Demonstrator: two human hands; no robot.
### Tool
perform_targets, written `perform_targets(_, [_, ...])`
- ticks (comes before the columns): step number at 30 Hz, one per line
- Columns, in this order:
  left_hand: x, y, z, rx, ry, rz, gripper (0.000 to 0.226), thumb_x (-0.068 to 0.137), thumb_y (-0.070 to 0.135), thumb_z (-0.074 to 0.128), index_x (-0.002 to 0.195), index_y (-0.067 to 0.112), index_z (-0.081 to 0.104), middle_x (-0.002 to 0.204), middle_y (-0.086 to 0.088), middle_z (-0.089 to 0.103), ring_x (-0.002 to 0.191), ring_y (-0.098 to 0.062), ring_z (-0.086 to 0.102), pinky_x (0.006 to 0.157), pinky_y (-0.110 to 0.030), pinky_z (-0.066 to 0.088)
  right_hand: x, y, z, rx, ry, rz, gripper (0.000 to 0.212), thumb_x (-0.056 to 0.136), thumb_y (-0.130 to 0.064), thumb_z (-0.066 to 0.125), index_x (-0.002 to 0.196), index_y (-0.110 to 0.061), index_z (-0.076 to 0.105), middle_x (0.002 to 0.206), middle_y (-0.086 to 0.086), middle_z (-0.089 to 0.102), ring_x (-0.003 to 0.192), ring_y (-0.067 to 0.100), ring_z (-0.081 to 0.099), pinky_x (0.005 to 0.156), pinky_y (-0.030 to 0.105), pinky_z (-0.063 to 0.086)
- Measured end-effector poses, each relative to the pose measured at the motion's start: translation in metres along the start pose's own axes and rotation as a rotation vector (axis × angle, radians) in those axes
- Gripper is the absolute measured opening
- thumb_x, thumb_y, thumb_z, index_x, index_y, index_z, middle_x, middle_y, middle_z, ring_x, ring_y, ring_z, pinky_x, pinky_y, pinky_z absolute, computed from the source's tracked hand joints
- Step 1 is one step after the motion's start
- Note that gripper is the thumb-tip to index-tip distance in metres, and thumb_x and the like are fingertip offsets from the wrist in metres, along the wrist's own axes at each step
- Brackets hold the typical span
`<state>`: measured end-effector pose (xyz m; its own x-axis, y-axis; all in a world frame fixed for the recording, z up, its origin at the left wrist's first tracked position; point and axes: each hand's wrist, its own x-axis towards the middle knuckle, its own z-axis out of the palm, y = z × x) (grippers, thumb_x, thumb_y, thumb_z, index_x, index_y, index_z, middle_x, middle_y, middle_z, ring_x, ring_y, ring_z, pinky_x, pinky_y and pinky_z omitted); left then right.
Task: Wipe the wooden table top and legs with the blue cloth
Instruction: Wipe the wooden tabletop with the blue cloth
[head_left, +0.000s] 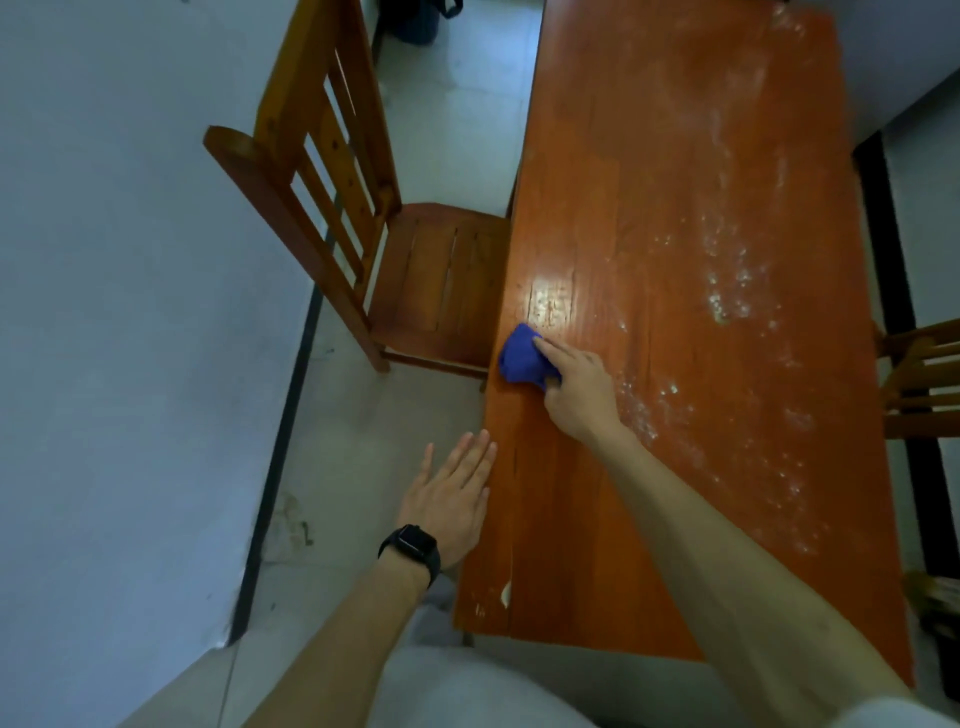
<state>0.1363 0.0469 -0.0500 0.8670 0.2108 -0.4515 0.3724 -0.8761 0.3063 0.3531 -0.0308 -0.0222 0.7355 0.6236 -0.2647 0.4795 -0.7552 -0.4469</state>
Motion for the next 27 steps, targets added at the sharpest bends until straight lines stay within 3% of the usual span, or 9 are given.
perform_targets(2, [0.0, 0.002, 0.0, -0.024, -0.002, -0.009, 0.056, 0.104, 0.037, 0.012, 0.153, 0.027, -0.014, 0.155, 0.013, -0.027, 0.145, -0.007, -0.021, 0.12, -0.048, -0.01, -0.02, 0.001, 0.02, -0.107, 0.007, -0.059, 0.064, 0.088, -0.008, 0.055, 0.147, -0.031, 0.043, 0.154, -0.009, 0.04, 0.133, 0.025, 0.035, 0.107, 0.046, 0.035])
perform_targets(5, [-0.002, 0.005, 0.0, -0.064, 0.028, -0.023, 0.058, 0.104, 0.034, 0.019, 0.155, 0.028, -0.008, 0.155, 0.014, -0.024, 0.146, -0.007, -0.019, 0.117, -0.046, -0.013, -0.105, 0.016, 0.035, -0.015, -0.057, -0.147, 0.068, 0.08, 0.0, 0.061, 0.14, -0.031, 0.054, 0.148, -0.011, 0.047, 0.13, 0.02, 0.039, 0.105, 0.044, 0.035])
perform_targets(8, [-0.005, 0.009, -0.002, -0.063, 0.017, -0.033, 0.058, 0.104, 0.034, 0.017, 0.154, 0.027, -0.011, 0.157, 0.014, -0.025, 0.148, -0.009, -0.017, 0.117, -0.046, -0.014, -0.182, 0.04, 0.029, -0.034, -0.298, -0.211, 0.065, 0.077, -0.003, 0.061, 0.132, -0.039, 0.059, 0.142, -0.02, 0.05, 0.124, 0.012, 0.041, 0.1, 0.046, 0.041])
perform_targets(11, [-0.005, 0.014, -0.006, -0.059, 0.02, -0.071, 0.058, 0.104, 0.035, 0.016, 0.152, 0.026, -0.014, 0.157, 0.012, -0.025, 0.148, -0.009, -0.017, 0.115, -0.045, -0.017, -0.187, 0.047, 0.011, -0.057, -0.563, -0.235, 0.064, 0.08, -0.009, 0.05, 0.133, -0.043, 0.057, 0.142, -0.021, 0.05, 0.123, 0.009, 0.04, 0.103, 0.044, 0.039])
perform_targets(13, [-0.007, 0.018, -0.004, -0.051, 0.02, -0.09, 0.058, 0.105, 0.035, 0.016, 0.153, 0.025, -0.014, 0.156, 0.012, -0.026, 0.149, -0.01, -0.016, 0.114, -0.043, -0.018, -0.159, 0.039, 0.003, 0.003, -0.478, -0.186, 0.063, 0.084, -0.009, 0.05, 0.139, -0.039, 0.051, 0.144, -0.015, 0.05, 0.125, 0.01, 0.042, 0.107, 0.041, 0.038])
perform_targets(17, [-0.003, 0.024, -0.006, -0.043, 0.033, -0.153, 0.059, 0.104, 0.035, 0.02, 0.155, 0.025, -0.007, 0.158, 0.012, -0.02, 0.15, -0.01, -0.012, 0.117, -0.045, -0.013, -0.087, 0.011, 0.006, -0.056, -0.054, -0.202, 0.058, 0.096, -0.02, 0.051, 0.15, -0.033, 0.035, 0.149, 0.002, 0.042, 0.121, 0.028, 0.043, 0.099, 0.043, 0.044])
perform_targets(21, [-0.002, 0.043, -0.012, 0.03, -0.021, -0.222, 0.059, 0.104, 0.034, 0.023, 0.157, 0.021, 0.0, 0.164, 0.007, -0.006, 0.15, -0.012, -0.008, 0.12, -0.048, -0.005, -0.069, 0.005, 0.035, -0.254, -0.027, -0.258, 0.06, 0.098, -0.037, 0.046, 0.153, -0.037, 0.023, 0.158, 0.008, 0.026, 0.123, 0.035, 0.037, 0.092, 0.046, 0.041])
perform_targets(24, [-0.001, 0.061, -0.013, 0.016, -0.043, -0.335, 0.06, 0.104, 0.036, 0.021, 0.157, 0.02, -0.002, 0.164, 0.005, -0.007, 0.151, -0.013, -0.006, 0.121, -0.049, 0.0, -0.085, 0.031, 0.034, -0.273, -0.017, -0.28, 0.067, 0.094, -0.03, 0.052, 0.154, -0.035, 0.021, 0.16, 0.006, 0.023, 0.125, 0.034, 0.037, 0.093, 0.045, 0.039])
perform_targets(27, [0.006, 0.085, -0.012, -0.006, -0.066, -0.437, 0.062, 0.104, 0.039, 0.019, 0.156, 0.017, -0.005, 0.163, 0.002, -0.012, 0.151, -0.015, -0.005, 0.12, -0.048, 0.003, -0.09, 0.088, -0.001, -0.231, 0.035, -0.03, 0.075, 0.09, -0.019, 0.052, 0.155, -0.035, 0.017, 0.16, 0.006, 0.019, 0.124, 0.036, 0.037, 0.096, 0.047, 0.038])
